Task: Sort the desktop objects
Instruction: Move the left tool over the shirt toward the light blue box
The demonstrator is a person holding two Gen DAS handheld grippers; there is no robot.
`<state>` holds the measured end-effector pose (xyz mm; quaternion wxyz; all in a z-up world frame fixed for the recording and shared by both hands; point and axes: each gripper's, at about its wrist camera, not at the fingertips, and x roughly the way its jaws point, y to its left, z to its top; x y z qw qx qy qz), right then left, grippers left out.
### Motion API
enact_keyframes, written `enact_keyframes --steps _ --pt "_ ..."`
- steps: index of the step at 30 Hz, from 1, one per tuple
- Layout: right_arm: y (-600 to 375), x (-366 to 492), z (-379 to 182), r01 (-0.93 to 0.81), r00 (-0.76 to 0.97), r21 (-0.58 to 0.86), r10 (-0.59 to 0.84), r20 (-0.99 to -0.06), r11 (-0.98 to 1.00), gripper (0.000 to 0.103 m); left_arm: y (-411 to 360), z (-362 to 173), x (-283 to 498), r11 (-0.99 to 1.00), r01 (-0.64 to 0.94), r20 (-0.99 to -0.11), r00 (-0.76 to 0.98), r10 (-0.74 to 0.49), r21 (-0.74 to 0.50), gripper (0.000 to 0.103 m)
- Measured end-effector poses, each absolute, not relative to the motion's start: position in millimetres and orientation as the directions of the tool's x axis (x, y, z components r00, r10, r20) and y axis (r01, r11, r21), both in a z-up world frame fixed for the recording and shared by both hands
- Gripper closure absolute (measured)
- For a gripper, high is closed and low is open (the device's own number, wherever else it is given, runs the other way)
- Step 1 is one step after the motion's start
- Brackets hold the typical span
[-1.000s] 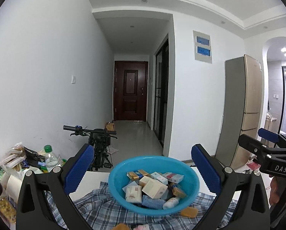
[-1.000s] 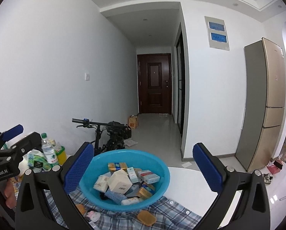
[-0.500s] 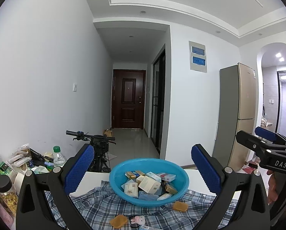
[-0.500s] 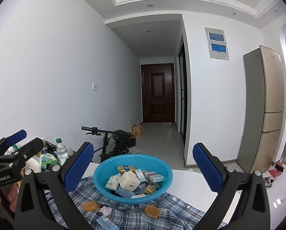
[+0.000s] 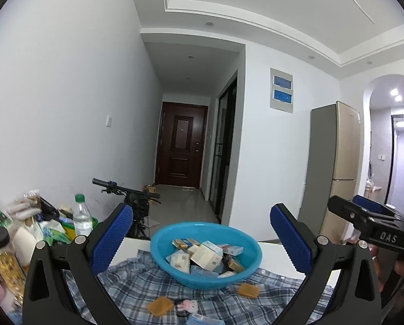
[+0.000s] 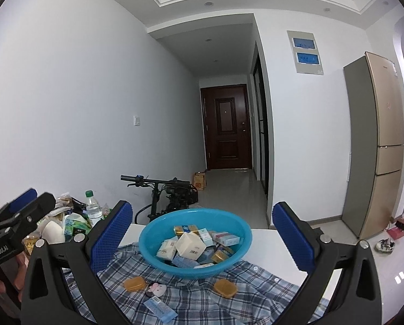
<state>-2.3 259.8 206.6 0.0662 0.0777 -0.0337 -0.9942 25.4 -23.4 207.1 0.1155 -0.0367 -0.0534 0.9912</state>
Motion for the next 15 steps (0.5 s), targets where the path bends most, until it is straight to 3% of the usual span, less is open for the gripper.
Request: enact_keyframes --steps 9,15 --pt "267 0 161 0.084 -0.979 0.116 -0.103 -0.175 -0.990 0.000 -17 144 16 -0.970 -0.227 -0.188 -0.952 0.240 -0.086 0.000" --pt "266 6 124 0.049 -0.984 0.114 -0.067 -0.164 -0.992 0.000 -16 100 9 -0.974 -0.202 -0.212 -0.952 0.220 -0.101 0.000"
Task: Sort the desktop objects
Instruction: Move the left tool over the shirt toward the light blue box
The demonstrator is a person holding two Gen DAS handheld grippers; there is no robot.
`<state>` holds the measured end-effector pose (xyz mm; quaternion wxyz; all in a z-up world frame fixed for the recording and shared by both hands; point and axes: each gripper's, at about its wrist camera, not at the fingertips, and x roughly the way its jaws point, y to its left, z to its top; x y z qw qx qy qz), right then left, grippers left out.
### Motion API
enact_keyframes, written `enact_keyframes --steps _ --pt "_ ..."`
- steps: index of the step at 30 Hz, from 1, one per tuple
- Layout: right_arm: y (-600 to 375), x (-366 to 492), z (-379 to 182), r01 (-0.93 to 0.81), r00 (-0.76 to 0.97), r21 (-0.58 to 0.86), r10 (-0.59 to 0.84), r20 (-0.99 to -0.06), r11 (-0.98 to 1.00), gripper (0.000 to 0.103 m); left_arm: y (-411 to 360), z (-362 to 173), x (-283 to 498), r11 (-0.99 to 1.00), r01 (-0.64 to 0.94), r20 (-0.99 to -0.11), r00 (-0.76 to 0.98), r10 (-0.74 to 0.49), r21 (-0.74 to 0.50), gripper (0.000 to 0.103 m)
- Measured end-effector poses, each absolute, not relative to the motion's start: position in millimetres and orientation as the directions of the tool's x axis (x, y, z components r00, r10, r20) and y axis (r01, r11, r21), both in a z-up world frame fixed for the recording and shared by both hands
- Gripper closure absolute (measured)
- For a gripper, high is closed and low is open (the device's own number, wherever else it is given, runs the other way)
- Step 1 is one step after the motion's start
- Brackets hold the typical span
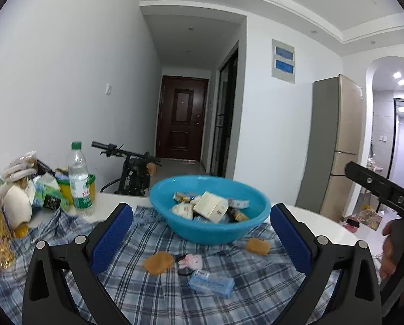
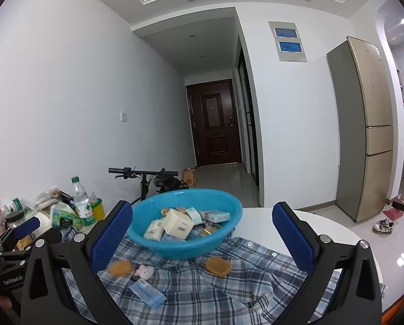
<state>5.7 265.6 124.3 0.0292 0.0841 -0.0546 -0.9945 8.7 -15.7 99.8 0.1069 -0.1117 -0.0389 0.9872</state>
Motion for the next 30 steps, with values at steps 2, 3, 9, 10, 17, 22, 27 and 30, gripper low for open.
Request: enact_keyframes --steps 2,3,9,10,17,22,27,30 --pt "263 5 112 0.057 -0.980 0.099 -0.075 -0.184 -0.993 0.000 -17 85 6 -0.974 -0.204 -0.242 -0.945 0.222 -0.097 0.000" --pt "262 4 104 0.062 -0.977 0.095 -0.079 -0.196 -0.994 0.000 -17 78 5 -0.975 -0.201 -0.255 -0.942 0.219 -0.093 0.000" --pt "258 -1 62 0.041 -0.970 0.125 -0.069 -0.232 -0.991 0.000 -22 46 14 -0.981 -0.169 -0.224 -0.957 0.185 -0.091 0.000" --pt "257 -2 57 0.035 -0.970 0.124 -0.064 -0.236 -0.992 0.000 -22 41 14 -0.982 -0.165 -0.218 -0.959 0.182 -0.091 0.000" --pt "242 0 37 0.047 -0.974 0.053 -0.058 -0.219 -0.997 0.000 -15 25 14 -0.987 -0.154 -0.224 -0.961 0.161 -0.050 0.000" --pt "232 6 22 0.068 -0.976 0.022 -0.071 -0.206 -0.997 0.000 -10 22 20 -0.984 -0.178 -0.197 -0.964 0.177 -0.012 0.000" --pt "225 3 12 0.080 -0.971 0.024 -0.083 -0.223 -0.997 0.000 -7 17 23 -0.987 -0.158 -0.189 -0.970 0.154 0.008 0.000" --pt "223 6 9 0.074 -0.975 0.007 -0.073 -0.208 -0.997 0.000 -9 9 17 -0.989 -0.149 -0.238 -0.960 0.147 -0.012 0.000"
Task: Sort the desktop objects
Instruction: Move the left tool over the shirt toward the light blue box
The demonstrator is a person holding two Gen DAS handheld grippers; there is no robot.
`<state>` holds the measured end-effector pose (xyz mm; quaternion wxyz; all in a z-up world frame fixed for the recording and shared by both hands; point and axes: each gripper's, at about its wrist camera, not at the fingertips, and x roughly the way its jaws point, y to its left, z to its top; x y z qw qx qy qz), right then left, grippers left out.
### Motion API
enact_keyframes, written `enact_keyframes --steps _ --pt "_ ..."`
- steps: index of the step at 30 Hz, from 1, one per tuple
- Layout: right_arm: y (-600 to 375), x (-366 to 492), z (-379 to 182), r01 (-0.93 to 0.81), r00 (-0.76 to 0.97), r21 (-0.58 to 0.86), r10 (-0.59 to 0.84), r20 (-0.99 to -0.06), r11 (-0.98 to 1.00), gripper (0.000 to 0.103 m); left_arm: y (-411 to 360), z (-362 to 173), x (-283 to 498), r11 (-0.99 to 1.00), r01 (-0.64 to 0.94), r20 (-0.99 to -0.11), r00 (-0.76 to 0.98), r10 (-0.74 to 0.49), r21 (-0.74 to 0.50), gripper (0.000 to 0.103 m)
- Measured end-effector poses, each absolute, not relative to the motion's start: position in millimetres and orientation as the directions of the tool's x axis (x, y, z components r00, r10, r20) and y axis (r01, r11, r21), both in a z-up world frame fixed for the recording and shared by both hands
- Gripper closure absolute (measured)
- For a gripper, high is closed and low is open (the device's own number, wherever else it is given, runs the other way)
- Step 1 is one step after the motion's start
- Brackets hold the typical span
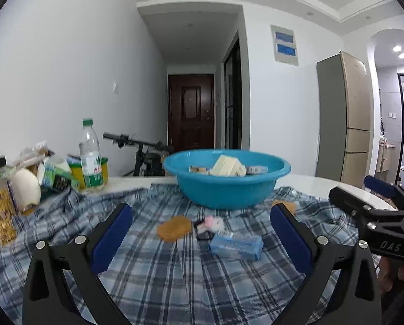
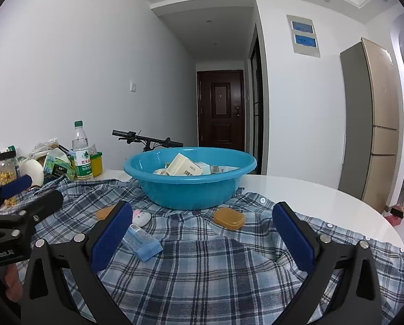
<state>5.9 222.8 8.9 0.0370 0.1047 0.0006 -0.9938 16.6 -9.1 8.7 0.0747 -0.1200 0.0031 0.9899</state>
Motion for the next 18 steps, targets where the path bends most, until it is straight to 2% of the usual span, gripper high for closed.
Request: enact_keyframes --steps 2,9,18 --pt "223 5 8 0.060 -0.975 0.004 -0.060 -0.214 -0.998 0.000 -11 6 11 -0.990 -0.141 -0.275 -0.951 0.142 -0.024 0.000" --pt "229 -9 3 0.047 -0.956 0.025 -0.052 -0.288 -0.999 0.000 -13 2 10 -0.991 -0.134 -0.284 -0.949 0.136 -0.026 0.000" --pt "226 -9 0 0.055 -0.955 0.013 -0.057 -0.292 -0.998 0.000 -12 1 9 -0.990 -0.141 -0.289 -0.947 0.141 -0.023 0.000"
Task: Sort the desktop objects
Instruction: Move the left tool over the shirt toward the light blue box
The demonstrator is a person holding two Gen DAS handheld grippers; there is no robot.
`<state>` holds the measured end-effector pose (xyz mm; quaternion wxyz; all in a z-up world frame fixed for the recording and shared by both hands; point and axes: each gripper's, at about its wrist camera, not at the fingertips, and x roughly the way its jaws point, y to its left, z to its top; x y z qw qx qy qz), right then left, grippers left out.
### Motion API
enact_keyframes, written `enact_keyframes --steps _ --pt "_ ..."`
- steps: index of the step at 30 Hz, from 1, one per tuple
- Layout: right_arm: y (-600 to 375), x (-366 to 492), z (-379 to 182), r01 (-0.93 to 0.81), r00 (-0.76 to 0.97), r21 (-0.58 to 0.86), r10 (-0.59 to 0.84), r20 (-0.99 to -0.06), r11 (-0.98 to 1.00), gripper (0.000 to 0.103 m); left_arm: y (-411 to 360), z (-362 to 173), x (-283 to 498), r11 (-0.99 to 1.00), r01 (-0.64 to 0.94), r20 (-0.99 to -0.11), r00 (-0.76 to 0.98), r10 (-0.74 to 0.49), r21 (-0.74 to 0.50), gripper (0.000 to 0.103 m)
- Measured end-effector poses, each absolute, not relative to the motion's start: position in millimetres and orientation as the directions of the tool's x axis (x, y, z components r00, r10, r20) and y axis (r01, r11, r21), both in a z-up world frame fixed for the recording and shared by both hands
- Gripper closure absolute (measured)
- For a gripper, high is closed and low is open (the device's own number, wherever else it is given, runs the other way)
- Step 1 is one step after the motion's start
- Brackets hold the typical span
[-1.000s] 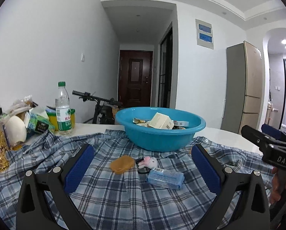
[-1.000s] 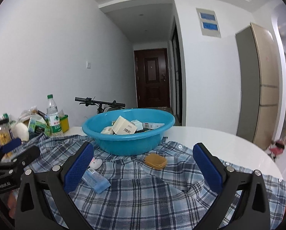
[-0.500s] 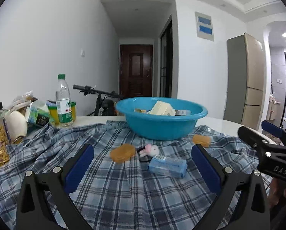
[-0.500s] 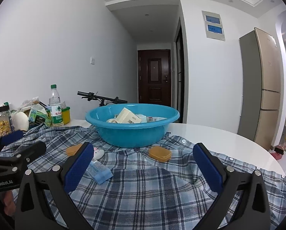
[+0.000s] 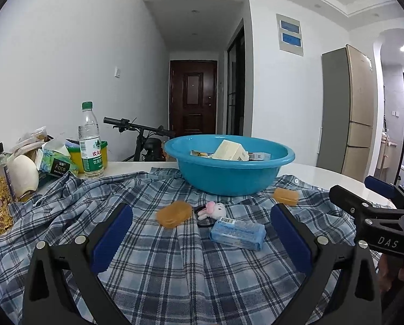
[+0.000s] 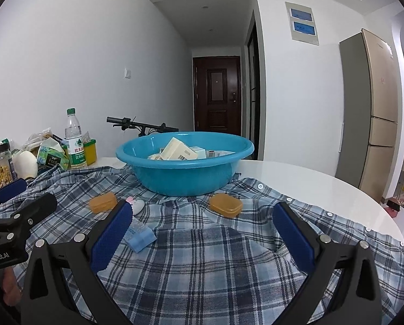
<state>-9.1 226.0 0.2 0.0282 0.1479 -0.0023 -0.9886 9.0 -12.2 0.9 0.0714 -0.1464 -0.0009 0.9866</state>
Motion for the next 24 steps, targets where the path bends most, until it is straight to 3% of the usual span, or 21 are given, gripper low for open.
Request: enact_keyframes --steps 24 --pt "223.6 -10.8 -0.6 0.067 -0.950 0.014 -0.068 -0.306 -0.998 0.000 -14.2 -0.6 7.1 -0.990 -0.136 -0.292 -0.947 0.137 -0.025 0.000"
